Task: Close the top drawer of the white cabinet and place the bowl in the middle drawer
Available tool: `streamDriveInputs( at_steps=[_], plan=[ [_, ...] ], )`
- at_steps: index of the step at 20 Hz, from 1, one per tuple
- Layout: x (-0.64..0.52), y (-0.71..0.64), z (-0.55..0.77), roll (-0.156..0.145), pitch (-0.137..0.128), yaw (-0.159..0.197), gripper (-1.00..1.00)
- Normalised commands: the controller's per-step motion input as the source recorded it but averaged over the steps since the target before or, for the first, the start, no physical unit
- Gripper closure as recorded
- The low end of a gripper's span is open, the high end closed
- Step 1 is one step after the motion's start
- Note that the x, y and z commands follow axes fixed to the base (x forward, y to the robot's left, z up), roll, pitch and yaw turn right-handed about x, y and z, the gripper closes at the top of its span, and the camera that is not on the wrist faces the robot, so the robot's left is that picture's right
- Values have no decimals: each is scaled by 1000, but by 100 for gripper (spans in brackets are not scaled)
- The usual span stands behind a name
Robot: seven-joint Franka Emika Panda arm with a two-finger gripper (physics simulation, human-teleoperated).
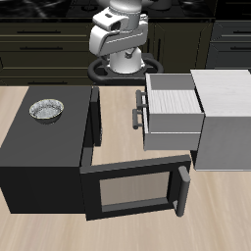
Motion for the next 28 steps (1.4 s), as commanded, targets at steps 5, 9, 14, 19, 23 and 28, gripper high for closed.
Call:
streamDriveInputs(
  at_steps=[5, 9, 14, 19, 23, 28],
  plan=[
    [166, -96, -7, -3, 10, 162, -100],
    [176, -139, 54, -37, -52, 138, -100],
    [202, -99, -20, -48, -11, 147, -100],
    [124, 4, -92, -39, -11, 135, -100],
    [77, 99, 68, -10, -27, 99, -100],
    [47, 81, 53, 4, -13, 5, -100]
  ],
)
